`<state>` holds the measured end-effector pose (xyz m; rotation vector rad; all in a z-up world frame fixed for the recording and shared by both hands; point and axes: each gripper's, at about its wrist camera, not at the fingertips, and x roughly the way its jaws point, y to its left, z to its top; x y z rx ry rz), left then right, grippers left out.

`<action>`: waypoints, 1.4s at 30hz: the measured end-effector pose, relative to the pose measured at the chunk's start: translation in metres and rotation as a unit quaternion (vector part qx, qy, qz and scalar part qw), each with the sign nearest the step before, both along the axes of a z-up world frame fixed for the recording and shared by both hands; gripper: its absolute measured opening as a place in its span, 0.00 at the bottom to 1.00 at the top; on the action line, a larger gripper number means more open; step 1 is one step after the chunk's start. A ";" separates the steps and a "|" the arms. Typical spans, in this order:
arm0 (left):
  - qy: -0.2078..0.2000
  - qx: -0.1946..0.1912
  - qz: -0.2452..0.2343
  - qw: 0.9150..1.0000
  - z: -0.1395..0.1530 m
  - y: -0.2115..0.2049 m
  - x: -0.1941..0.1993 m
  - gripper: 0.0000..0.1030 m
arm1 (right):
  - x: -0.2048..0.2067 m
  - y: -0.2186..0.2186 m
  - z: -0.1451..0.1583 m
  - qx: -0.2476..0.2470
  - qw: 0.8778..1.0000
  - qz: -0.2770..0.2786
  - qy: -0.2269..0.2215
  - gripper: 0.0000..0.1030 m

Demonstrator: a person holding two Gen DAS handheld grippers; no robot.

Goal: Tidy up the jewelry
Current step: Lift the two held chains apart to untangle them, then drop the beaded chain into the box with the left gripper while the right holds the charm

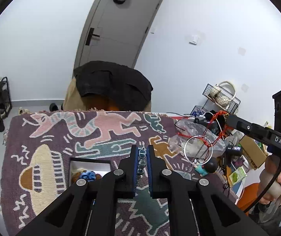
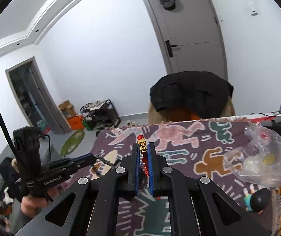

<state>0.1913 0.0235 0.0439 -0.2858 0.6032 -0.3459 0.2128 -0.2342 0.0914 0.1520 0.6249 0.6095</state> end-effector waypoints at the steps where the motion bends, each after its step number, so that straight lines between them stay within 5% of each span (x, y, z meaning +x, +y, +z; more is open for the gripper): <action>1: -0.001 0.000 0.003 1.000 0.001 0.003 -0.001 0.08 | 0.001 0.003 0.000 0.001 1.000 0.004 0.000 0.09; 10: 0.001 -0.014 0.021 1.000 0.001 0.032 -0.006 0.08 | 0.003 0.033 0.016 0.013 0.999 0.026 -0.017 0.09; 17: 0.046 -0.053 0.031 0.997 -0.020 0.053 0.012 0.11 | 0.006 0.054 0.015 0.003 0.999 0.035 -0.013 0.09; 18: 0.059 -0.061 0.030 0.996 -0.024 0.056 0.016 0.17 | 0.007 0.057 0.014 0.001 0.999 0.036 -0.011 0.09; 22: 0.058 -0.076 0.047 0.994 -0.030 0.067 0.012 0.68 | 0.011 0.069 0.012 -0.004 0.999 0.042 -0.006 0.09; 31: 0.047 -0.072 0.089 0.992 -0.035 0.100 -0.006 0.70 | 0.027 0.108 0.007 -0.017 0.997 0.070 -0.003 0.09; 42: 0.048 -0.083 0.123 0.988 -0.042 0.130 -0.024 0.70 | 0.017 0.120 0.065 -0.022 0.994 0.075 -0.073 0.09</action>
